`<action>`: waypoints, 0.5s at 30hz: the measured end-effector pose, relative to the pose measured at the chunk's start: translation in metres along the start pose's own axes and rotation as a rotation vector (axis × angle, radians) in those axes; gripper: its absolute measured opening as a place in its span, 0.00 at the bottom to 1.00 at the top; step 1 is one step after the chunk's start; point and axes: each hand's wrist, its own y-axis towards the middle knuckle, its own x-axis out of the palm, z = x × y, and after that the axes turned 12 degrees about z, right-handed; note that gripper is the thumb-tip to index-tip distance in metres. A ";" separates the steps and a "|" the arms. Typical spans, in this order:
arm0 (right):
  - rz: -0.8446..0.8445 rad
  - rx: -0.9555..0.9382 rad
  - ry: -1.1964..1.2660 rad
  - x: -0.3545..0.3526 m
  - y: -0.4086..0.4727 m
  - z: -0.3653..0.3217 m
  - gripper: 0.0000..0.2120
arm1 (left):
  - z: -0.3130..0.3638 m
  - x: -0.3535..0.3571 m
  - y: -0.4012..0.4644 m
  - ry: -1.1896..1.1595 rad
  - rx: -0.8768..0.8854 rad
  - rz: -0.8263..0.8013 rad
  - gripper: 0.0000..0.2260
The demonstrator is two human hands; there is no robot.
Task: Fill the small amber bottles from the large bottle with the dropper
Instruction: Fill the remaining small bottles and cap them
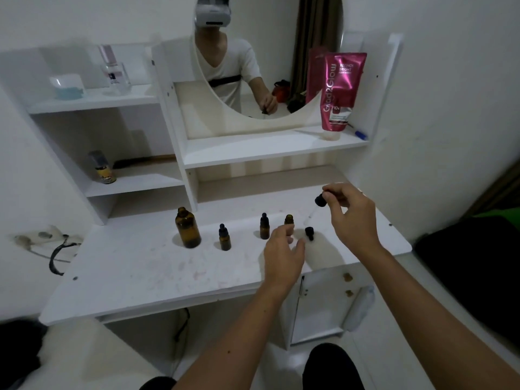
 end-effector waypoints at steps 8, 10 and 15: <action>0.002 0.013 0.067 0.012 0.010 -0.001 0.07 | -0.003 0.012 0.004 0.020 -0.052 0.109 0.17; 0.004 0.010 0.072 0.017 0.011 -0.002 0.07 | -0.004 0.015 0.007 0.025 -0.066 0.107 0.19; 0.009 -0.009 0.066 0.025 0.013 -0.006 0.07 | -0.006 0.021 0.014 0.029 -0.076 0.115 0.17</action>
